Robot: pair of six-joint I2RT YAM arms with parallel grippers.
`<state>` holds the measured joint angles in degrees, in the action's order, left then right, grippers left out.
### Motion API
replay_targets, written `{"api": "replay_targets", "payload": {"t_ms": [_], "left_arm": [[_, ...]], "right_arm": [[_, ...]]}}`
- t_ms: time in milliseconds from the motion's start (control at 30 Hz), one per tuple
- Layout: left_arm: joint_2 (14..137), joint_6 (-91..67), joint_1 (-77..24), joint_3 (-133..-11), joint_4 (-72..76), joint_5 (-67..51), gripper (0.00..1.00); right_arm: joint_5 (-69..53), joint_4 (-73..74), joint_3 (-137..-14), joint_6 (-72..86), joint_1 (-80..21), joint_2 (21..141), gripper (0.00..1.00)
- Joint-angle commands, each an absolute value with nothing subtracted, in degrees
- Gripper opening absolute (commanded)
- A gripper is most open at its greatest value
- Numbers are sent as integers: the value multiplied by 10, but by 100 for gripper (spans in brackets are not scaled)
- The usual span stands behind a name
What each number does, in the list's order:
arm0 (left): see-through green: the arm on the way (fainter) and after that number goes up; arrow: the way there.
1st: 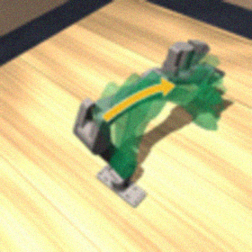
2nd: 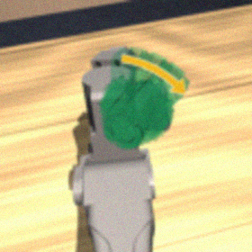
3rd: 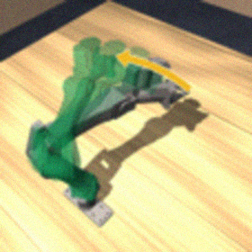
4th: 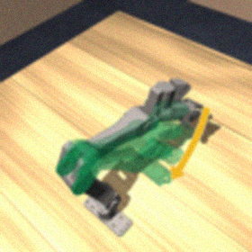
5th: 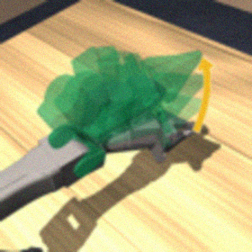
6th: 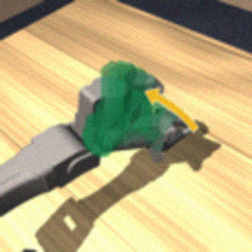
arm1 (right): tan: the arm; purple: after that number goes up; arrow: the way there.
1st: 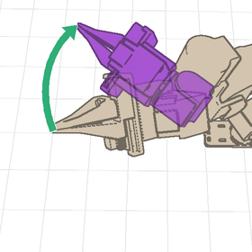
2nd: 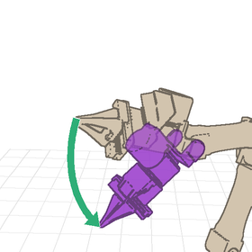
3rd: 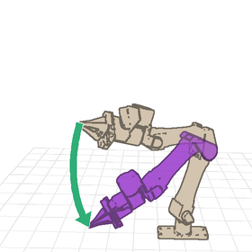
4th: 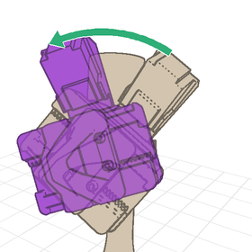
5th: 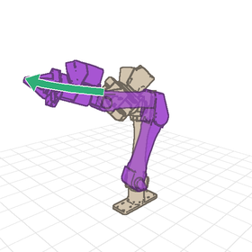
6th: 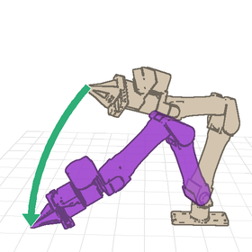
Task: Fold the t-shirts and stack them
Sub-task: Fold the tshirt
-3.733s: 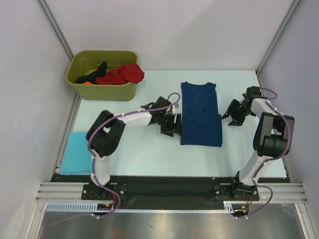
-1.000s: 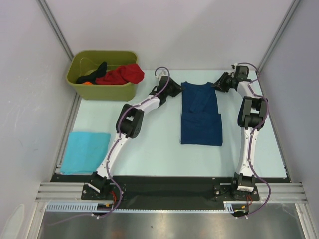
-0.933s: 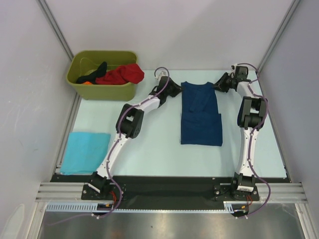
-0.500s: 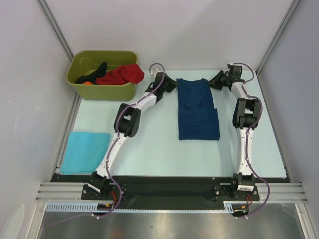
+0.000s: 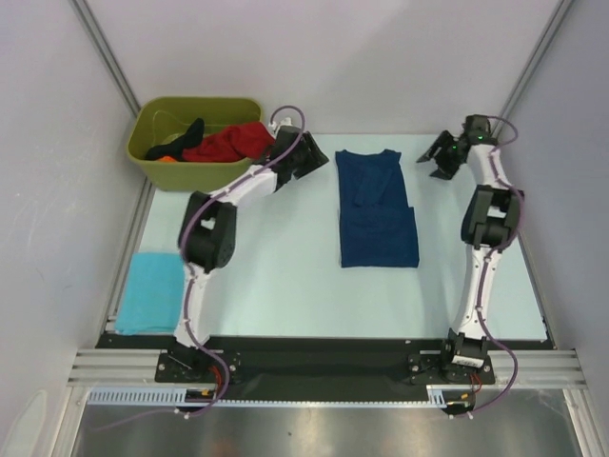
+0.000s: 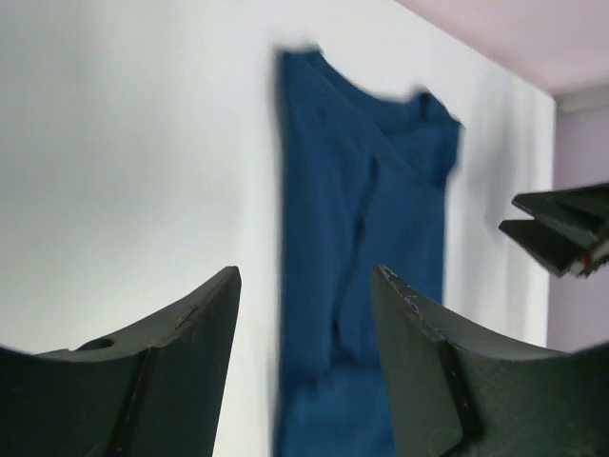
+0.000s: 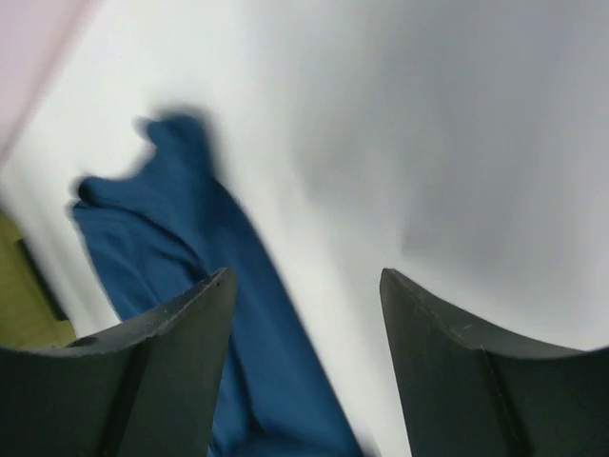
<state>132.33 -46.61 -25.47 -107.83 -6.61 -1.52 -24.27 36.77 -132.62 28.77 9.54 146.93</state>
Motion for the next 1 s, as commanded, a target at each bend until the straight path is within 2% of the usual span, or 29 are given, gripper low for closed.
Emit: {"api": "replay_targets", "payload": {"t_ms": [0,133,167,333,400,433,600,733,967], "left_arm": [[1133,-407,-295,-956,-87,-3,62],[1013,-481,-348,-796,-88,23,60],[986,-504,-357,-728,-57,22,60],[879,-660,-424,-593,35,21,60],[862,-727,-446,-537,96,42,59],[855,-748,-466,-511,126,50,59],[866,-942,-513,-406,252,90,57],[877,-1001,-558,-357,276,151,55],[962,-1076,-581,-340,384,163,51]], "right_arm": [[-133,504,-1230,233,126,1290,69],[-104,475,-968,257,127,1113,70],[-118,464,-861,271,129,1079,70],[-194,350,-576,393,121,810,72],[-225,285,-470,442,118,743,71],[-235,271,-442,485,120,683,70],[-224,246,-346,533,124,584,66],[-233,229,-293,553,126,585,65],[-233,151,-258,567,121,630,64]]}}
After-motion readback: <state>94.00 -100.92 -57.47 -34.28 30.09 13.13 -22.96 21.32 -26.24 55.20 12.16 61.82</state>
